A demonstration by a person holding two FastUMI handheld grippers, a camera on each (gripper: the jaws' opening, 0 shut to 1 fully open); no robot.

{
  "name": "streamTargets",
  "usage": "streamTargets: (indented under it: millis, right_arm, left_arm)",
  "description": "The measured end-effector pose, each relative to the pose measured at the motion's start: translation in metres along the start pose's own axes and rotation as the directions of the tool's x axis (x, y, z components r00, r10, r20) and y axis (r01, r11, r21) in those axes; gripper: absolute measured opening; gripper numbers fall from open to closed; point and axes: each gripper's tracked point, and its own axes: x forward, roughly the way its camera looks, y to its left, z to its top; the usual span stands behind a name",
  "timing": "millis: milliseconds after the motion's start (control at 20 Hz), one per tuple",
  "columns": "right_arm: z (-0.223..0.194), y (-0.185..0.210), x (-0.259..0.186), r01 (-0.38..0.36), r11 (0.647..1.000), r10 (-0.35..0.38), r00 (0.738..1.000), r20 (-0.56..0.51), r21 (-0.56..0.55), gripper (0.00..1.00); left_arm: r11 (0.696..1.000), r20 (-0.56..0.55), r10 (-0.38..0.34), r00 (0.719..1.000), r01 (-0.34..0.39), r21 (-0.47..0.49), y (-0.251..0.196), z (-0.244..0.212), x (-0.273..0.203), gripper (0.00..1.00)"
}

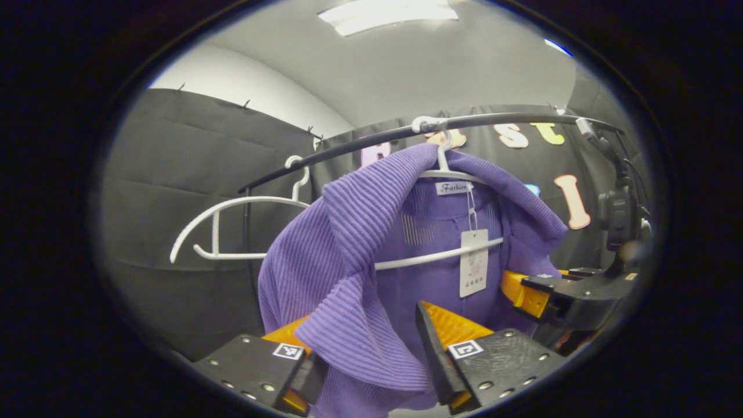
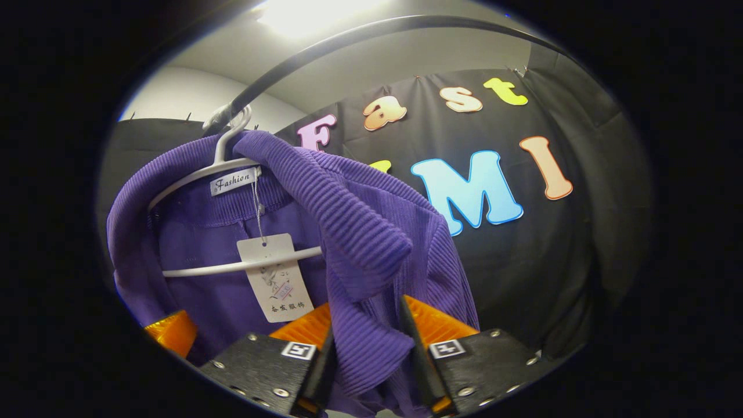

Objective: Grasp the clothes on the hanger with both hands and then place them into the laundry hamper below.

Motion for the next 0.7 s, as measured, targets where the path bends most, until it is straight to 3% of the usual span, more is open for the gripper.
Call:
streamTargets:
  millis: [50, 150, 200, 250, 350, 400, 700]
  right_arm:
    - [0.0, 0.003, -0.002, -0.012, 1.0, 0.012, 1.0, 0.005, -0.003, 0.48]
    - [0.007, 0.003, 0.001, -0.03, 0.999, 0.031, 0.999, 0.039, -0.029, 0.18]
    - [0.013, 0.005, 0.001, -0.046, 0.997, 0.049, 0.997, 0.062, -0.056, 0.09]
    - [0.019, 0.004, 0.0, -0.042, 0.995, 0.05, 0.994, 0.093, -0.091, 0.08]
    - [0.047, -0.005, -0.013, 0.008, 0.991, 0.02, 0.979, 0.202, -0.137, 0.07]
    - [0.062, -0.01, -0.019, 0.036, 0.988, 0.003, 0.967, 0.255, -0.147, 0.07]
    - [0.116, -0.044, -0.016, 0.142, 0.973, -0.062, 0.923, 0.38, -0.184, 0.09]
  left_arm:
    - [1.0, -0.002, 0.0, 1.0, 0.0, -0.003, 0.001, 0.0, -0.003, 0.75]
    - [1.0, -0.006, -0.013, 1.0, 0.013, -0.007, 0.001, -0.001, -0.003, 0.75]
    - [1.0, -0.007, -0.018, 1.0, 0.018, -0.013, 0.003, -0.002, -0.002, 0.62]
    - [0.998, -0.011, -0.045, 0.999, 0.044, -0.04, 0.0, -0.003, 0.001, 0.49]
    - [0.998, -0.02, -0.01, 1.0, 0.009, -0.055, 0.01, -0.005, 0.004, 0.24]
    - [0.997, -0.022, -0.029, 0.999, 0.027, -0.073, 0.01, -0.001, 0.003, 0.11]
    - [0.998, 0.044, -0.04, 0.998, 0.042, -0.056, 0.027, 0.037, -0.014, 0.07]
